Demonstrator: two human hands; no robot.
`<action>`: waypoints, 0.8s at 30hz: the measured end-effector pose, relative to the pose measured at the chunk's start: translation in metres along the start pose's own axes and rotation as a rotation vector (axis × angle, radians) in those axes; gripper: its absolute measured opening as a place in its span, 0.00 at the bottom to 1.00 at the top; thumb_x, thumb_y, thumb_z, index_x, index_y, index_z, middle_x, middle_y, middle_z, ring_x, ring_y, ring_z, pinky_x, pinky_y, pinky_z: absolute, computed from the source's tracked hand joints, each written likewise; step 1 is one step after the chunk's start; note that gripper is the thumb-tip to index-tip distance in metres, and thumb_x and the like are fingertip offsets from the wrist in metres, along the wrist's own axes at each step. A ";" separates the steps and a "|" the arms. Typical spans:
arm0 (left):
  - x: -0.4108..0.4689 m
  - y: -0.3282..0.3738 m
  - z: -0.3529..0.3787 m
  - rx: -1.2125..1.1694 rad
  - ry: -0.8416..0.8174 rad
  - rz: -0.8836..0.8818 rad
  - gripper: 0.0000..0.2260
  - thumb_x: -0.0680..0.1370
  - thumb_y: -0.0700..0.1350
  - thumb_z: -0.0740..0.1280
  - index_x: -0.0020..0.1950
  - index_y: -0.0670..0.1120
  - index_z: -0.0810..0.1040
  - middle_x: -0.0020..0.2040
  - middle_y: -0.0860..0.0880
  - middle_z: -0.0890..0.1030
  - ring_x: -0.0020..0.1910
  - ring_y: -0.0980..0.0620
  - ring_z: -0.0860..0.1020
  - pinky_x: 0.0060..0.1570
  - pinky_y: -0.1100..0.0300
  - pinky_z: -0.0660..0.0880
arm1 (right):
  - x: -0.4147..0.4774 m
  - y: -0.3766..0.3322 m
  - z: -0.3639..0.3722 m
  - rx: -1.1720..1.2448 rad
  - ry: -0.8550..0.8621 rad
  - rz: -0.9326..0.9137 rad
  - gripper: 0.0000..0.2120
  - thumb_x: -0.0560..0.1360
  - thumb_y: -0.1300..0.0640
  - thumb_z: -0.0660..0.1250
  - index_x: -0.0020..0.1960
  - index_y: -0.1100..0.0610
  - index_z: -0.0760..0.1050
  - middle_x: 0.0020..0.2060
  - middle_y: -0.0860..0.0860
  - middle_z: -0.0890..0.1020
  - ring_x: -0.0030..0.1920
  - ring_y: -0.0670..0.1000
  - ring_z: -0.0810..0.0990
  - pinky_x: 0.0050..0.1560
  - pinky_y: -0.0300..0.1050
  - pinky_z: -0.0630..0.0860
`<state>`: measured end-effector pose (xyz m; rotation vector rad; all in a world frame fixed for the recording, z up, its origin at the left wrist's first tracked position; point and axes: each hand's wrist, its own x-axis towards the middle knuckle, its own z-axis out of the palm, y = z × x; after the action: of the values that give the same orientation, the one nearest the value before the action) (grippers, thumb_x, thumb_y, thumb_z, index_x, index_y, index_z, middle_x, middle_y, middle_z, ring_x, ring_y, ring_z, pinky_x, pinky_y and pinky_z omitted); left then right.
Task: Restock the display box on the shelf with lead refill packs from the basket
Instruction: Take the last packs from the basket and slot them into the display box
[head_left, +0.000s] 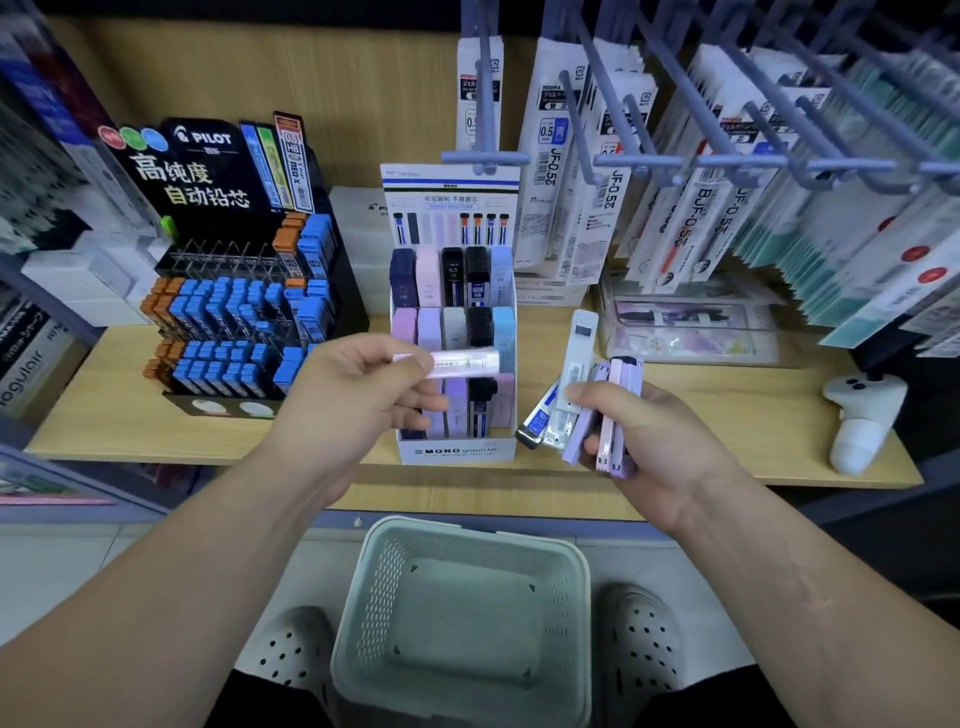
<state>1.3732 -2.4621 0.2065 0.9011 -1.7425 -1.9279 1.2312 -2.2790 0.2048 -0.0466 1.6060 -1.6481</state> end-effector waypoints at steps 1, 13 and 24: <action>-0.002 0.001 0.000 -0.020 -0.004 -0.016 0.05 0.78 0.36 0.68 0.43 0.41 0.80 0.36 0.42 0.83 0.40 0.42 0.85 0.35 0.56 0.79 | -0.001 0.001 0.000 0.005 0.002 0.005 0.04 0.74 0.63 0.72 0.48 0.60 0.79 0.29 0.52 0.79 0.24 0.48 0.70 0.33 0.46 0.69; -0.025 -0.009 0.026 0.218 -0.534 -0.034 0.33 0.79 0.29 0.62 0.75 0.60 0.62 0.51 0.45 0.76 0.39 0.39 0.84 0.42 0.52 0.81 | -0.004 0.004 0.007 -0.032 -0.051 0.009 0.08 0.75 0.63 0.70 0.38 0.57 0.76 0.27 0.52 0.77 0.24 0.48 0.70 0.32 0.43 0.69; -0.023 -0.004 0.019 0.170 -0.495 -0.058 0.27 0.81 0.29 0.53 0.70 0.56 0.72 0.61 0.44 0.76 0.34 0.42 0.80 0.39 0.52 0.79 | -0.002 0.000 0.004 -0.001 0.027 0.000 0.02 0.75 0.62 0.71 0.44 0.58 0.78 0.27 0.50 0.79 0.23 0.46 0.73 0.37 0.47 0.70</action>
<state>1.3771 -2.4322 0.2075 0.5572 -2.2020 -2.2021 1.2348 -2.2814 0.2060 -0.0247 1.6271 -1.6550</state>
